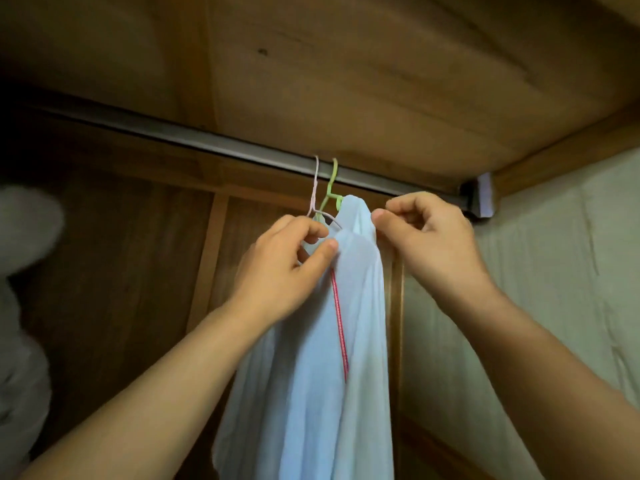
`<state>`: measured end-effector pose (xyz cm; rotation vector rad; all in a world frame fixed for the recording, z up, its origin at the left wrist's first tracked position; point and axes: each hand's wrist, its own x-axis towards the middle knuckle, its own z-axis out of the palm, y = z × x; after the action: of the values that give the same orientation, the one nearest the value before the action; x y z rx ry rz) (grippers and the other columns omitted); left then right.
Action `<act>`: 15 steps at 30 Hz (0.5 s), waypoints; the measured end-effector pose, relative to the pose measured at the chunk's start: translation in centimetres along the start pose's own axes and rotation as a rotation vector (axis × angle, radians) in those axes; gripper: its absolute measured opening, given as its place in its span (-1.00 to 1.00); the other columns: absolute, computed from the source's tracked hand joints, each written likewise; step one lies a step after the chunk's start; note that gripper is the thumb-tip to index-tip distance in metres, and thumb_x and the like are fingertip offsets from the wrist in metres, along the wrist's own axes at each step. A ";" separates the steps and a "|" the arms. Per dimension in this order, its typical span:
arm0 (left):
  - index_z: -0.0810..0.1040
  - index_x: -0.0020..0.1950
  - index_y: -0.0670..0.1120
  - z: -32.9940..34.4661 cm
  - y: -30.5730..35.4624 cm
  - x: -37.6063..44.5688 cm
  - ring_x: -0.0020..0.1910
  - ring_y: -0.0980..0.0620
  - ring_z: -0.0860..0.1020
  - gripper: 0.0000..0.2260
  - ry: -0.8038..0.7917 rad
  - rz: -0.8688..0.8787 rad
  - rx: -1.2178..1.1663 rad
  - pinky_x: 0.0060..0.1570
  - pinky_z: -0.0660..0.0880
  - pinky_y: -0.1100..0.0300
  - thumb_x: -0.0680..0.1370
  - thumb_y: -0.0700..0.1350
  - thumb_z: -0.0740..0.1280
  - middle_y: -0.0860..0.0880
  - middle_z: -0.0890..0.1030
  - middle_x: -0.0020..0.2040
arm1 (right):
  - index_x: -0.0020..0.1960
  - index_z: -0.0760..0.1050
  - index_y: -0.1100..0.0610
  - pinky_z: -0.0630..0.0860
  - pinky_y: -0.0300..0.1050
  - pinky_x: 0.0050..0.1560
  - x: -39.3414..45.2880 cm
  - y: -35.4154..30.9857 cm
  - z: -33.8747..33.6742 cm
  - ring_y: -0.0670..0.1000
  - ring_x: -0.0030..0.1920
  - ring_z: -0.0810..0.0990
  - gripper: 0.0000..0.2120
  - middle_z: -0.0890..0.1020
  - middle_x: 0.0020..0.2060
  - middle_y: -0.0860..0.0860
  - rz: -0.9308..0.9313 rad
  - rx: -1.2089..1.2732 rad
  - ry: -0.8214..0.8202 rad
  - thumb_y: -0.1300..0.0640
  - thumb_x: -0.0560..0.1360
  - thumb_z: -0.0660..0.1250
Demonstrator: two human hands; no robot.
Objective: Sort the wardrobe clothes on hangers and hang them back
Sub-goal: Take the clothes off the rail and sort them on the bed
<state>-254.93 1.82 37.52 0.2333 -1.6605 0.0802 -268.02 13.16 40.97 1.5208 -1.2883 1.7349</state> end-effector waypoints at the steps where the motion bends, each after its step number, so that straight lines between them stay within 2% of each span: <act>1: 0.56 0.01 0.04 0.2 -0.7 0.8 -0.17 0.17 0.51 -0.68 -0.005 0.004 0.003 -0.14 0.52 0.02 0.45 0.19 0.19 0.14 0.50 -0.09 | -0.05 0.57 0.08 0.45 -0.19 -0.17 1.2 -0.1 0.5 -0.12 -0.22 0.53 -0.83 0.60 -0.24 -0.08 -0.002 -0.023 -0.003 0.00 0.44 0.39; 5: 0.56 -0.03 0.06 1.1 -3.3 4.0 -0.13 0.14 0.52 -0.65 0.024 0.021 -0.022 -0.11 0.51 0.05 0.39 0.24 0.17 0.12 0.51 -0.11 | -0.09 0.56 0.14 0.40 -0.18 -0.18 4.9 -0.7 2.7 -0.06 -0.22 0.49 -0.82 0.56 -0.29 -0.05 -0.034 -0.110 -0.061 0.03 0.43 0.41; 7: 0.57 -0.04 0.04 1.7 -4.1 5.2 -0.14 0.13 0.52 -0.71 0.047 0.022 -0.047 -0.10 0.50 0.09 0.40 0.18 0.23 0.11 0.52 -0.12 | -0.08 0.54 0.13 0.38 -0.18 -0.20 6.0 -0.5 3.8 -0.06 -0.21 0.48 -0.80 0.54 -0.29 -0.06 -0.013 -0.159 -0.103 0.03 0.41 0.44; 10: 0.59 -0.05 -0.03 2.9 -5.6 6.5 -0.17 0.14 0.51 -0.78 0.080 0.033 -0.104 -0.15 0.43 0.30 0.43 0.06 0.30 0.08 0.52 -0.14 | -0.06 0.52 0.14 0.43 -0.14 -0.17 7.0 0.1 5.0 -0.02 -0.16 0.50 -0.77 0.59 -0.18 0.02 0.068 -0.181 -0.145 0.06 0.39 0.47; 13: 0.59 -0.01 -0.11 4.1 -6.8 7.3 -0.14 0.17 0.50 -0.88 0.073 0.041 -0.137 -0.17 0.35 0.48 0.49 -0.12 0.39 0.05 0.52 -0.11 | 0.08 0.51 0.29 0.54 0.03 -0.07 7.5 0.8 6.0 0.04 -0.16 0.50 -0.71 0.62 -0.01 0.23 0.208 -0.094 -0.209 0.21 0.41 0.43; 15: 0.58 0.03 -0.11 4.7 -7.5 7.7 -0.12 0.18 0.48 -0.87 0.061 0.050 -0.158 -0.16 0.34 0.52 0.50 -0.14 0.38 0.04 0.51 -0.06 | 0.18 0.46 0.32 0.52 0.00 -0.10 7.8 1.0 6.5 0.07 -0.15 0.49 -0.67 0.60 0.01 0.29 0.298 0.010 -0.255 0.34 0.43 0.37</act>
<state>-258.70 -7.16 43.99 0.0692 -1.6033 -0.0062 -267.77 5.34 47.56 1.6666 -1.7116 1.7658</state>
